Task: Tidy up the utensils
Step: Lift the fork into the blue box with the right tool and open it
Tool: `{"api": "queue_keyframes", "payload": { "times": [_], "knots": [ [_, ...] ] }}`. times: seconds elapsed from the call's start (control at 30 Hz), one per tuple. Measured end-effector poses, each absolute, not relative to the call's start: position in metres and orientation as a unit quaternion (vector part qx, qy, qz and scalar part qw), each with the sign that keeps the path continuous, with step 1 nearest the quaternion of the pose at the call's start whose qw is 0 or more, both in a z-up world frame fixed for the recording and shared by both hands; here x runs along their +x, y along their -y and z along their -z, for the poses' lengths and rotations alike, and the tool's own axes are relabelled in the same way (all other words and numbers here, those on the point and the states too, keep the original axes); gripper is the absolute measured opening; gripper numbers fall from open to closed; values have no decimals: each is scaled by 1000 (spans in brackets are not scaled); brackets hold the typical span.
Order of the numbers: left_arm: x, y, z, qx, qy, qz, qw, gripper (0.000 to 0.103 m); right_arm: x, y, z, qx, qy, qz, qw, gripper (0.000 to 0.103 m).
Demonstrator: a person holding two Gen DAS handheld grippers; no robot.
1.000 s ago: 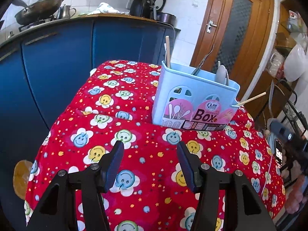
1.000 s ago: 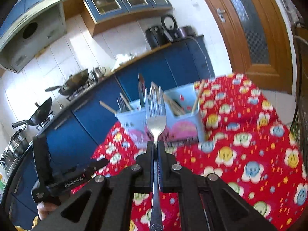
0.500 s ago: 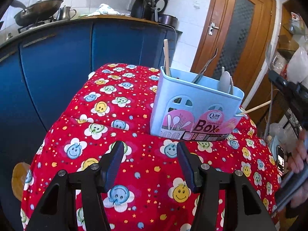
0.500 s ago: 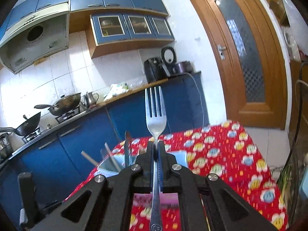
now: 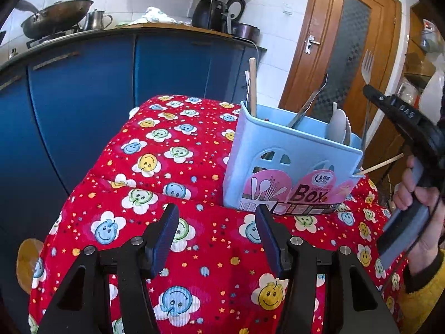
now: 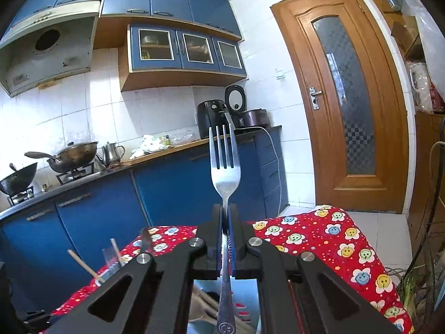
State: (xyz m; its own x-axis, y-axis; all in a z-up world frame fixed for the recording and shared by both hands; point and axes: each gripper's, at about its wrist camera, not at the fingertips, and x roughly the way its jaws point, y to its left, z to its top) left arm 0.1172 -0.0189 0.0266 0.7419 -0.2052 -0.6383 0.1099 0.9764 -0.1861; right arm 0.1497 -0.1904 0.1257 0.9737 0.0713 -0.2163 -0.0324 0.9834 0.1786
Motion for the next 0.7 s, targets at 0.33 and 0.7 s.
{"api": "queue_keyframes", "payload": {
  "times": [0.33, 0.7],
  "knots": [
    [120, 21, -22, -66, -351, 85, 930, 58, 151, 188, -104, 87, -159, -41, 983, 10],
    [105, 19, -32, -69, -337, 88, 935, 58, 117, 178, -138, 85, -142, -68, 984, 18]
  ]
}}
